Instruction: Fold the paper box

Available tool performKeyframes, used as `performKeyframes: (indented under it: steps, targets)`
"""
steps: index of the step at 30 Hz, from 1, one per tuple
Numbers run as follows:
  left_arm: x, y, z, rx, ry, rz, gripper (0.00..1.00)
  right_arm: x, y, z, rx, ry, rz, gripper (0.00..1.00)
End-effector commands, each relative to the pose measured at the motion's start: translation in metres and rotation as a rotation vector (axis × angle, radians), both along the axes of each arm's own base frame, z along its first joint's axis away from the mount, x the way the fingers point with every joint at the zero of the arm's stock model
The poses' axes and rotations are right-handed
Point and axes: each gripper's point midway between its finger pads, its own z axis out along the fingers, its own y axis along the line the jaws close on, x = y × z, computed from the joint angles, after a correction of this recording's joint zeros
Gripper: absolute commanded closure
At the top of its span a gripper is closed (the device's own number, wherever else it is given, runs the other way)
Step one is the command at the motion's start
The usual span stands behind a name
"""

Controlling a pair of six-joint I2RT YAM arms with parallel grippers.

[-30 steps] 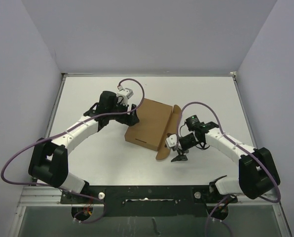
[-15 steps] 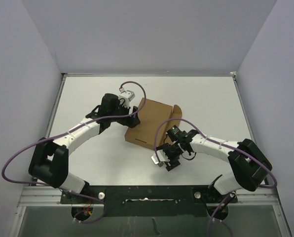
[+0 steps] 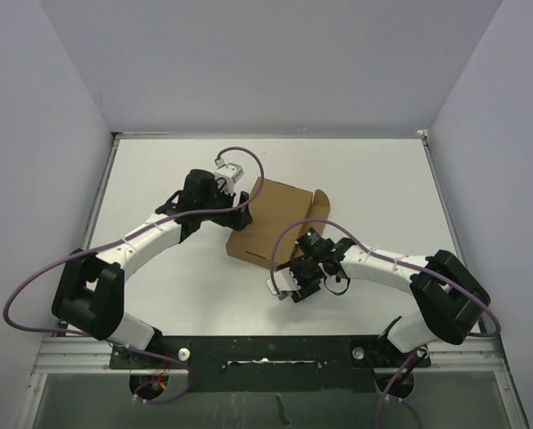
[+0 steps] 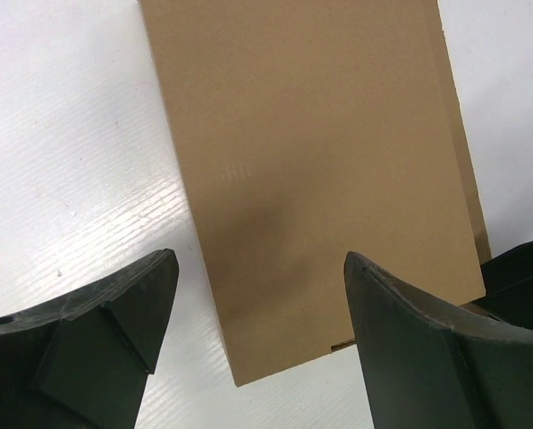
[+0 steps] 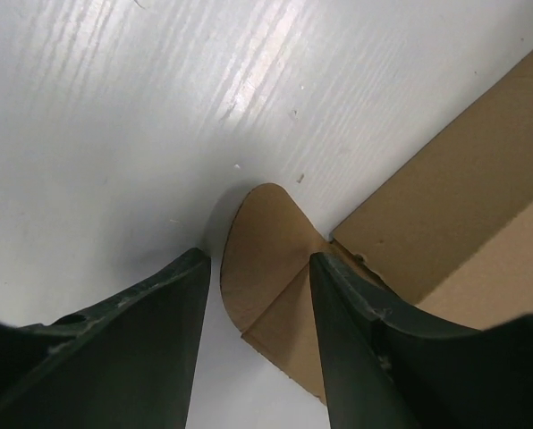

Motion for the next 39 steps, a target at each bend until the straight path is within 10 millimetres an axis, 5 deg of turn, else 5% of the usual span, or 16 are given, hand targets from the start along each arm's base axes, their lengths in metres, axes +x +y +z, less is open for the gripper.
performKeyframes:
  steps: [1, 26, 39]
  targets:
    - [0.011, -0.004, 0.022, -0.023, -0.068, 0.003, 0.26, 0.011, 0.002, 0.007, 0.017, -0.048, -0.038, 0.52]
    - [0.010, -0.004, 0.007, 0.015, -0.008, 0.027, 0.32, 0.047, -0.016, 0.039, 0.173, 0.176, -0.373, 0.75]
    - [0.010, -0.004, 0.002, 0.019, 0.015, 0.036, 0.36, 0.047, -0.011, 0.035, 0.166, 0.247, -0.428, 0.75]
